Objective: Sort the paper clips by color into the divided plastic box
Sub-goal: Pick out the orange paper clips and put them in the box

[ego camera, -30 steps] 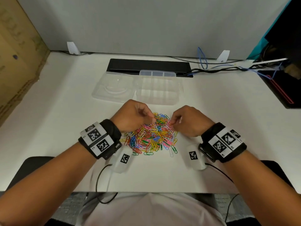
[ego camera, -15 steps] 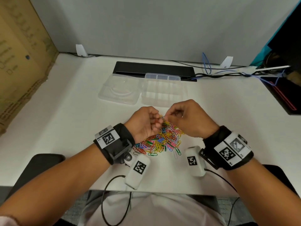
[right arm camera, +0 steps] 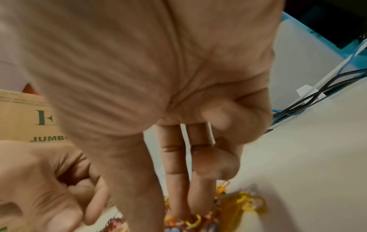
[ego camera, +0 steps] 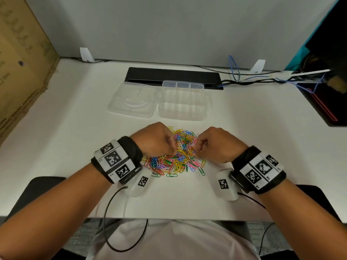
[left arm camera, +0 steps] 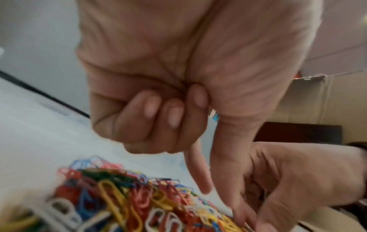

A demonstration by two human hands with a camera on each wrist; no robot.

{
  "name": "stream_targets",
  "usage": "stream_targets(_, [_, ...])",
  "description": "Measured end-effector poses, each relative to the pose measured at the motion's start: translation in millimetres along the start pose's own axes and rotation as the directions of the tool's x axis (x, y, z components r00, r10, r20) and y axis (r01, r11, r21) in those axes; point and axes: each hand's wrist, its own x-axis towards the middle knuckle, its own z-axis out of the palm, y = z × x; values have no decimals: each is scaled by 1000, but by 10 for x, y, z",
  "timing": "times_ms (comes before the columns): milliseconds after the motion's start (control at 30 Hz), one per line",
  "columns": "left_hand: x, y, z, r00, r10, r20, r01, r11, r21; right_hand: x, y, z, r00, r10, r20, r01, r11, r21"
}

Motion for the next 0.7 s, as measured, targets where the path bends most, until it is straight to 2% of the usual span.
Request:
stream_targets(100, [4,-21,18,999,-38,-4,38,977,208,33,5,34,1000,14,-3,-14,1000,-19])
stream_targets(167, [21,-39,73,999,-34,-4,34,959,282,43,23,42,1000,14,-7,-15,1000,-27])
stream_targets(333, [57,-75,74,1000,21,-3,-19,967,254,16,81,5,999,-35,-33,36,999,33])
stream_targets(400, [68,-101,39,1000,29,4,-29,984,174,17,97,-24,997,-55,-49,60,992,113])
stream_targets(467, [62,-105,-5,999,34,18,-35,998,48,4,75,-46,997,-53,-61,68,961,269])
stream_targets(567, [77,-72,-74,999,32,34,-27,989,-145,-32,-45,-74,997,-32,-74,67,846,529])
stream_targets(633, [76,-34,-78,995,20,98,14,941,-339,-59,-152,-97,995,-36,-96,88,767,636])
stream_targets(700, [59,24,-63,984,14,180,91,822,-562,-78,-247,-122,991,-47,-129,124,702,701])
